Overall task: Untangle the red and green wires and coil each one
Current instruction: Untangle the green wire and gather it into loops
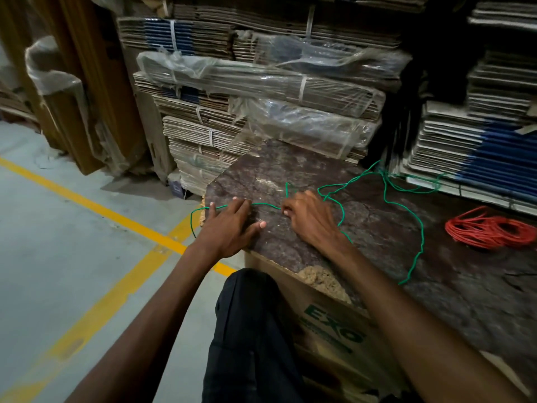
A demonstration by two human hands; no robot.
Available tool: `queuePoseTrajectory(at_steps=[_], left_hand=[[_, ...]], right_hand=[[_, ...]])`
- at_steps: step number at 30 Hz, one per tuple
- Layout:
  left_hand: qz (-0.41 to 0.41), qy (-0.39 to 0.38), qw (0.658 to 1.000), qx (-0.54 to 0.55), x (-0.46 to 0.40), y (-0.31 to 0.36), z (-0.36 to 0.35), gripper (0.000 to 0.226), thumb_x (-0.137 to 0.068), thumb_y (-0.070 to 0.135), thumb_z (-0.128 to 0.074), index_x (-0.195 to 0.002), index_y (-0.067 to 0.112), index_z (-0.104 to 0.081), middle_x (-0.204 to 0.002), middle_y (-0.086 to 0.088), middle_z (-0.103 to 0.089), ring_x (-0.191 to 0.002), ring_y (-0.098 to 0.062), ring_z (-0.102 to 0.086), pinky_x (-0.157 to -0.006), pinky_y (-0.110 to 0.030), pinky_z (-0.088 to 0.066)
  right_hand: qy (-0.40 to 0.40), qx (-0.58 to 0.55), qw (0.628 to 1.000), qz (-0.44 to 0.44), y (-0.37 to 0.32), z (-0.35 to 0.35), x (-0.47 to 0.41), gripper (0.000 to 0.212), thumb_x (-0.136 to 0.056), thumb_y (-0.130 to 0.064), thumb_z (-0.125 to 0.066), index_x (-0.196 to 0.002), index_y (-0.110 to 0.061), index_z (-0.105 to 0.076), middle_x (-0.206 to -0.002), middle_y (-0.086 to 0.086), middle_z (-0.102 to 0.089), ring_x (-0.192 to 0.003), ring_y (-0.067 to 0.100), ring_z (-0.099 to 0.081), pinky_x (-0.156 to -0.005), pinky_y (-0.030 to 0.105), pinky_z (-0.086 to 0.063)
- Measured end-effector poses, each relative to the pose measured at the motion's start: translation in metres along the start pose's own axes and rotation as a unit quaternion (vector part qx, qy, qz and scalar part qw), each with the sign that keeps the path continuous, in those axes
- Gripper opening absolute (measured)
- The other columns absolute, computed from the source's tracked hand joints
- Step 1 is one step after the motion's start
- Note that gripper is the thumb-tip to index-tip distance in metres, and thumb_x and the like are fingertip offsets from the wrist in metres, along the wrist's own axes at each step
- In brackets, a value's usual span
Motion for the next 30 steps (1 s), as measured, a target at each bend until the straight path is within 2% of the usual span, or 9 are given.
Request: queuePoseTrajectory(at_steps=[4, 8, 11, 16, 19, 22, 26, 28, 30], left_hand=[[-0.045, -0.046, 0.998, 0.009, -0.004, 0.023, -0.007, 0.098, -0.080, 0.080, -0.008, -0.149, 0.013, -0.025, -0.157, -0.007, -0.027, -0.147, -0.023, -0.021, -0.117, -0.054, -0.008], [-0.083, -0.045, 0.996, 0.004, -0.006, 0.047, -0.012, 0.087, -0.088, 0.070, -0.021, -0.153, 0.012, -0.019, -0.160, -0.005, -0.021, -0.149, -0.020, -0.014, -0.119, -0.051, -0.009], [-0.062, -0.028, 0.998, -0.008, -0.010, 0.047, -0.014, 0.097, -0.080, 0.076, -0.012, -0.154, 0.013, -0.017, -0.162, -0.003, -0.015, -0.150, -0.021, -0.005, -0.118, -0.055, -0.003], [-0.058, -0.043, 0.997, -0.028, -0.010, 0.054, -0.026, 0.107, -0.071, 0.079, 0.000, -0.154, 0.014, -0.017, -0.163, -0.002, -0.013, -0.150, -0.021, -0.005, -0.118, -0.053, -0.005], [-0.069, -0.059, 0.996, -0.022, -0.011, 0.068, -0.034, 0.103, -0.077, 0.079, -0.003, -0.154, 0.011, -0.013, -0.163, -0.004, -0.009, -0.150, -0.022, -0.004, -0.119, -0.051, -0.004], [-0.090, -0.063, 0.994, -0.029, -0.012, 0.082, -0.036, 0.101, -0.078, 0.078, -0.002, -0.154, 0.012, -0.014, -0.164, -0.004, -0.007, -0.150, -0.019, -0.005, -0.119, -0.050, -0.004], [-0.130, -0.073, 0.989, -0.024, -0.014, 0.105, -0.043, 0.102, -0.075, 0.076, 0.002, -0.154, 0.013, -0.017, -0.163, -0.002, -0.009, -0.150, -0.015, -0.007, -0.119, -0.052, -0.006], [-0.144, -0.073, 0.987, -0.022, -0.016, 0.112, -0.046, 0.100, -0.077, 0.077, 0.000, -0.154, 0.015, -0.019, -0.163, 0.000, -0.011, -0.150, -0.013, -0.008, -0.119, -0.054, -0.007], [-0.146, -0.068, 0.987, -0.013, -0.017, 0.112, -0.044, 0.103, -0.074, 0.079, 0.002, -0.154, 0.017, -0.018, -0.163, 0.002, -0.010, -0.150, -0.012, -0.008, -0.119, -0.054, -0.006]], right_hand=[[0.000, 0.032, 0.999, -0.014, 0.026, 0.010, 0.009, 0.018, -0.093, -0.028, -0.057, -0.108, -0.024, -0.065, -0.105, 0.003, -0.066, -0.107, 0.026, -0.054, -0.075, 0.035, -0.045], [0.002, 0.104, 0.994, -0.018, 0.054, 0.021, 0.022, 0.015, -0.090, -0.024, -0.058, -0.100, -0.021, -0.069, -0.098, 0.003, -0.063, -0.104, 0.027, -0.054, -0.070, 0.035, -0.046], [0.015, 0.145, 0.987, -0.066, 0.085, 0.025, 0.040, 0.013, -0.088, -0.020, -0.059, -0.097, -0.018, -0.069, -0.096, 0.005, -0.063, -0.097, 0.028, -0.055, -0.070, 0.036, -0.048], [0.011, 0.093, 0.988, -0.122, 0.116, 0.037, 0.060, 0.017, -0.092, -0.027, -0.058, -0.105, -0.024, -0.068, -0.101, 0.004, -0.058, -0.104, 0.028, -0.052, -0.070, 0.036, -0.049], [0.069, 0.031, 0.992, -0.098, 0.110, 0.047, 0.066, 0.020, -0.085, -0.021, -0.067, -0.104, -0.024, -0.070, -0.107, 0.004, -0.057, -0.106, 0.027, -0.053, -0.070, 0.036, -0.053], [0.142, 0.007, 0.990, -0.028, 0.095, 0.051, 0.071, 0.029, -0.080, -0.012, -0.071, -0.108, -0.021, -0.071, -0.115, 0.007, -0.058, -0.115, 0.029, -0.052, -0.081, 0.037, -0.053], [0.089, 0.023, 0.996, 0.006, 0.082, 0.034, 0.071, 0.038, -0.081, -0.018, -0.072, -0.118, -0.022, -0.067, -0.127, 0.009, -0.058, -0.129, 0.032, -0.046, -0.101, 0.040, -0.044], [0.054, 0.032, 0.998, -0.003, 0.081, 0.024, 0.070, 0.029, -0.081, -0.024, -0.070, -0.110, -0.022, -0.071, -0.113, 0.007, -0.064, -0.119, 0.033, -0.054, -0.096, 0.043, -0.049], [0.051, 0.028, 0.998, -0.021, 0.081, 0.020, 0.071, 0.016, -0.082, -0.028, -0.065, -0.093, -0.021, -0.074, -0.090, 0.003, -0.064, -0.097, 0.030, -0.059, -0.080, 0.041, -0.053]])
Point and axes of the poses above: each hand's wrist, its own x-axis away from the middle knuckle, its own z-axis out of the back of the hand, y = z × x, the point moved 3 cm from there along -x, towards the middle knuckle
